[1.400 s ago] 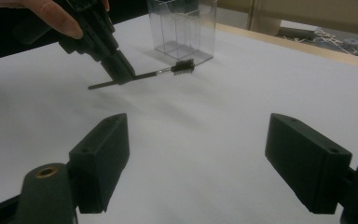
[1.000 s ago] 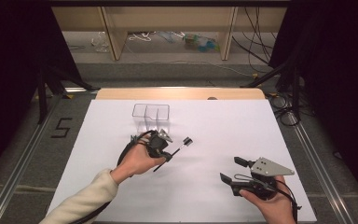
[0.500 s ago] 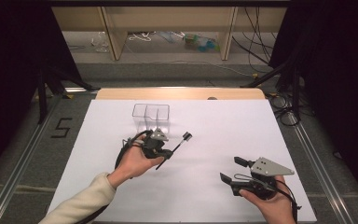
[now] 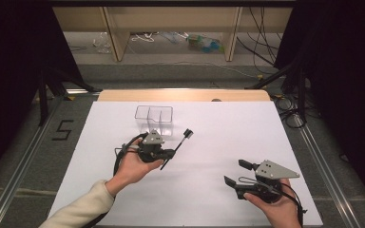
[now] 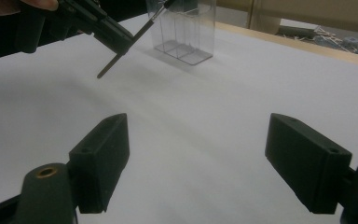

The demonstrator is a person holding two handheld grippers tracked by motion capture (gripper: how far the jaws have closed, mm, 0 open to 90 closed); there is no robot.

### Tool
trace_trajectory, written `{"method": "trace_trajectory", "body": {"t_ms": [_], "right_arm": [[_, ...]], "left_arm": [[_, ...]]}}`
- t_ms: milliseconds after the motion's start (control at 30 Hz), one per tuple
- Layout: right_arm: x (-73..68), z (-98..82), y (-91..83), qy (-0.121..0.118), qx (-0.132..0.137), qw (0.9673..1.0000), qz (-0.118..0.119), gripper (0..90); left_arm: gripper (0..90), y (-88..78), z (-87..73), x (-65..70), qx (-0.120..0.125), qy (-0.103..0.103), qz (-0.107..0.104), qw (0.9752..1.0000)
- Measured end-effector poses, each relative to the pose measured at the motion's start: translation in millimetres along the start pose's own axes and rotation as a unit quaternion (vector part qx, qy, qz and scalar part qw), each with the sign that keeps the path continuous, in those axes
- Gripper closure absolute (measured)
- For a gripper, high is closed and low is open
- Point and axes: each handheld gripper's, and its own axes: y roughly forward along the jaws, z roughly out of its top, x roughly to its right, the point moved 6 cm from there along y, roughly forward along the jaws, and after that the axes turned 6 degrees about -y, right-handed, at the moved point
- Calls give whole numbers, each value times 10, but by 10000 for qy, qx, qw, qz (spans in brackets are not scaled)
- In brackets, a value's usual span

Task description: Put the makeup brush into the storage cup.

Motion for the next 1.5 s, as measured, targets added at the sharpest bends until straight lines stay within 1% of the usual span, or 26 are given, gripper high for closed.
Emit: {"method": "trace_trajectory", "body": {"t_ms": [67, 133, 233, 300, 333, 367, 400, 433, 467, 533, 667, 700, 900, 933, 1000, 1033, 1067, 1100, 1200, 1267, 1300, 1367, 1400, 1433, 1467, 1500], "right_arm": [[0, -3, -5, -9, -35, 10000, 14, 228], [-8, 1, -3, 28, -18, 10000, 40, 228], [-1, -1, -4, -8, -32, 10000, 20, 228], [-6, 0, -6, 24, -42, 10000, 30, 228], [-8, -1, -6, 27, -44, 10000, 34, 228], [-8, -1, -6, 27, -44, 10000, 34, 228], [-4, 0, 2, -4, -4, 10000, 29, 228], [-3, -2, -4, -6, -34, 10000, 23, 228], [-2, -2, -4, -13, -33, 10000, 21, 228], [-1, -3, -5, -10, -34, 10000, 14, 228], [-1, -3, -5, -6, -38, 10000, 16, 228], [-1, -3, -5, -7, -37, 10000, 12, 228], [-2, -3, -4, -5, -28, 10000, 12, 228], [-1, -2, -6, -3, -31, 10000, 12, 228], [-5, -1, -10, 29, -36, 10000, 20, 228], [-2, -1, -10, 23, -34, 10000, 7, 228], [-2, -1, -10, 21, -35, 10000, 7, 228], [-1, -1, -8, 26, -21, 10000, -5, 228], [-2, 1, -10, 32, -13, 10000, -3, 228], [4, -6, -24, 12, -104, 9999, -13, 227], [-2, 0, -11, 37, -12, 10000, -1, 227], [-1, 2, -11, 32, -4, 10000, -4, 227], [4, 1, -9, -9, 7, 10000, -19, 227], [-1, 1, -12, 36, -8, 10000, -3, 227], [2, -6, -27, 17, -108, 9999, -10, 227], [3, -5, -27, 17, -101, 9999, -10, 226]], "left_arm": [[854, -4, 4, 1, 54, -22, -6, 10000], [854, -25, 11, -16, 101, 51, -16, 9999], [854, -34, 20, -17, 327, -55, -43, 9994], [854, -40, 19, -20, 353, -56, -74, 9993], [854, -47, 25, -28, 474, -2, -38, 9989], [854, -47, 25, -28, 474, -2, -38, 9989], [854, -54, 36, -30, 571, -18, -34, 9984], [854, -62, 38, -30, 571, -23, -87, 9983], [854, -70, 43, -32, 608, -29, -41, 9981], [853, -69, 45, -25, 681, -73, -71, 9976], [854, -75, 54, -19, 863, 44, -78, 9962], [853, -78, 60, -12, 925, 1, -64, 9957], [853, -82, 66, -5, 1052, 21, -66, 9944], [853, -83, 70, -10, 1086, 94, -67, 9940], [854, -87, 73, 1, 1152, 29, -92, 9933], [854, -90, 78, 9, 1170, 70, -143, 9930], [853, -97, 86, 13, 1254, 70, -113, 9920], [853, -104, 88, 14, 1248, 143, -98, 9920], [853, -123, 92, 13, 1311, 161, -87, 9912], [854, -130, 90, 12, 1343, 121, -87, 9908], [853, -150, 93, -1, 1384, 128, -69, 9903], [853, -162, 96, -5, 1440, 123, -101, 9895], [853, -172, 94, -7, 1456, 61, -61, 9893], [853, -181, 100, -10, 1481, 127, -86, 9888], [854, -189, 101, -8, 1521, 81, -73, 9883], [854, -198, 104, -9, 1536, 126, -85, 9880]]}}
